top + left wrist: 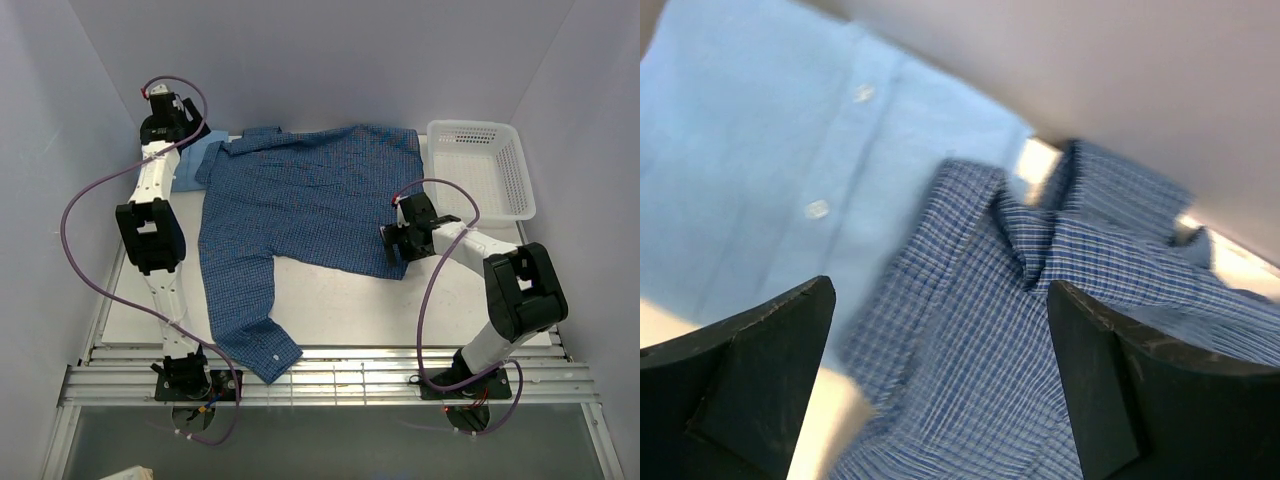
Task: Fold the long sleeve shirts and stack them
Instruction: Flatten the shirt out, then fold the shirt
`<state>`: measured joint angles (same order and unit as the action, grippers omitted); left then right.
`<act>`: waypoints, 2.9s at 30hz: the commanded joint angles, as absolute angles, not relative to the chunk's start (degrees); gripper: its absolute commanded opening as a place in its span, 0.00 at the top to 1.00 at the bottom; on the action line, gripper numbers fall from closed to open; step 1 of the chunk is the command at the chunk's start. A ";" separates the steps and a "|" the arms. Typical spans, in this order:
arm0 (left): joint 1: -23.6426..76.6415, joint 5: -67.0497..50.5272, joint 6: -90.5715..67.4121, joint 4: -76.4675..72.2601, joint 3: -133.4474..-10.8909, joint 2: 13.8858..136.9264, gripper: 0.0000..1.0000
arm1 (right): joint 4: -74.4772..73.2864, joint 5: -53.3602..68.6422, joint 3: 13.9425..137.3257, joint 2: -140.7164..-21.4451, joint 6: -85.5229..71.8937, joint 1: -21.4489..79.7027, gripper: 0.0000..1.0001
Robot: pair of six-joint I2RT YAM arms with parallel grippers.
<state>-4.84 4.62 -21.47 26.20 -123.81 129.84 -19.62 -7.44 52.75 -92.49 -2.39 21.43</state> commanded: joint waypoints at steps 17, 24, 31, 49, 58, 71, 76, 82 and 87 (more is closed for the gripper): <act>-5.01 -10.99 -32.08 37.77 -75.17 91.25 0.02 | -16.26 4.84 46.58 -78.49 -3.25 27.94 0.10; -4.83 -7.20 -33.75 55.27 -60.14 78.32 0.02 | -16.70 -0.17 43.60 -78.05 -9.22 30.67 0.09; -4.75 -11.96 -42.09 59.24 -46.07 72.60 0.02 | -16.70 -4.57 42.45 -76.64 -12.83 30.67 0.10; -1.05 -15.64 -44.12 44.65 -37.70 88.76 0.91 | -15.82 -8.17 43.24 -77.87 -14.76 30.59 0.10; 0.97 -23.98 -40.26 43.42 -43.06 77.89 1.00 | -15.91 -11.60 41.49 -75.68 -18.81 30.15 0.02; 0.97 -35.24 -39.82 46.49 -45.79 71.28 1.00 | -8.89 -8.52 39.37 -82.17 -20.57 29.88 0.17; 0.97 -35.69 -38.15 50.96 -50.00 69.88 1.00 | -9.05 -12.83 39.20 -84.81 -22.93 29.36 0.50; 0.88 -34.54 -34.98 59.65 -51.59 67.15 1.00 | -15.71 -10.81 34.98 -77.47 -26.02 27.95 0.92; 6.40 -36.90 -34.80 67.14 -48.62 67.50 1.00 | -29.51 -9.33 34.28 -67.34 -25.66 27.60 0.92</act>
<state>2.46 -33.95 -35.86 60.23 -50.28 67.94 -18.11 -10.39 34.61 -72.44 -24.95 28.08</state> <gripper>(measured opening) 0.020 0.086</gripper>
